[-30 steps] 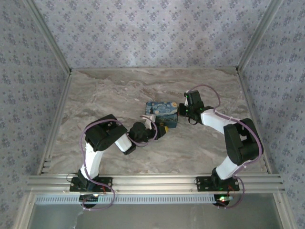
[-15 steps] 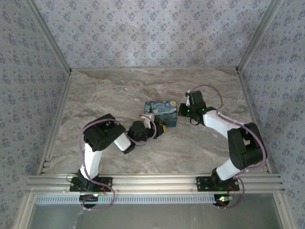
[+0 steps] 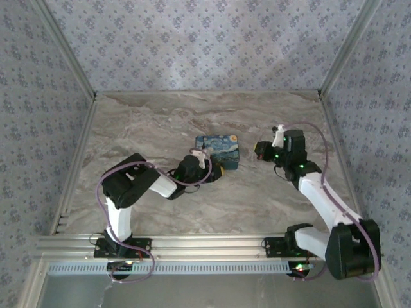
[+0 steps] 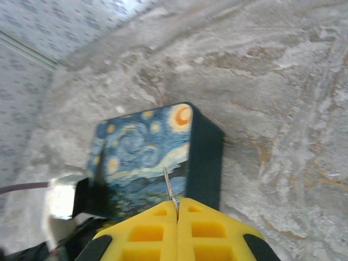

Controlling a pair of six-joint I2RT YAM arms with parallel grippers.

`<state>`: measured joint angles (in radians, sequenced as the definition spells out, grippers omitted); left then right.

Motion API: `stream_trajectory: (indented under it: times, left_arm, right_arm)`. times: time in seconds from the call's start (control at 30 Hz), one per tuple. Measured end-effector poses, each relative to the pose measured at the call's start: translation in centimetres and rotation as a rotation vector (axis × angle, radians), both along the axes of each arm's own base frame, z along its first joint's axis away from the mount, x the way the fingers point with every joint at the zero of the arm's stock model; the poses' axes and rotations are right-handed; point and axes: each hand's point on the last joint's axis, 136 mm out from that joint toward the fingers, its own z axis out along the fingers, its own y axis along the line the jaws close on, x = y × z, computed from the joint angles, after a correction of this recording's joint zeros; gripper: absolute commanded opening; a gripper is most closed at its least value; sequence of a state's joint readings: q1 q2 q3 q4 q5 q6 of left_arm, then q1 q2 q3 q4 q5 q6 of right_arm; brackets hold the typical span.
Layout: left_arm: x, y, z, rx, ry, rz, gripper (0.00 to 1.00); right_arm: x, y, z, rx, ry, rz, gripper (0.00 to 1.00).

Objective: Unlock the padlock with the key

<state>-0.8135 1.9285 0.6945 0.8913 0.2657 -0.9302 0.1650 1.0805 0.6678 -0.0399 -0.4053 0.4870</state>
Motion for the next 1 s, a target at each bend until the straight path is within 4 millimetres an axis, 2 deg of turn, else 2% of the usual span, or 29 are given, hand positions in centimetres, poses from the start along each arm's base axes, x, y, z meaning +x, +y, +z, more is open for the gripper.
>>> stream_trajectory:
  times: [0.3, 0.5, 0.73, 0.83, 1.0]
  left_arm:
    - [0.8, 0.4, 0.0, 0.058, 0.139, 0.042, 0.09]
    - [1.1, 1.4, 0.3, 0.074, 0.220, 0.088, 0.09]
    - [0.9, 2.7, 0.7, 0.094, 0.301, 0.134, 0.08]
    - [0.9, 3.2, 0.8, 0.106, 0.329, 0.150, 0.08]
    - [1.1, 3.4, 1.1, 0.111, 0.357, 0.168, 0.08]
  right_arm:
    - [-2.9, 0.4, 6.5, 0.172, -0.138, 0.094, 0.00]
    - [-4.1, 1.2, 8.8, 0.258, -0.171, 0.150, 0.00]
    - [-4.4, 1.8, 9.6, 0.336, -0.168, 0.171, 0.00]
    - [-4.5, 2.1, 8.6, 0.364, -0.143, 0.171, 0.00]
    - [-5.0, 3.2, 5.8, 0.405, -0.069, 0.171, 0.00]
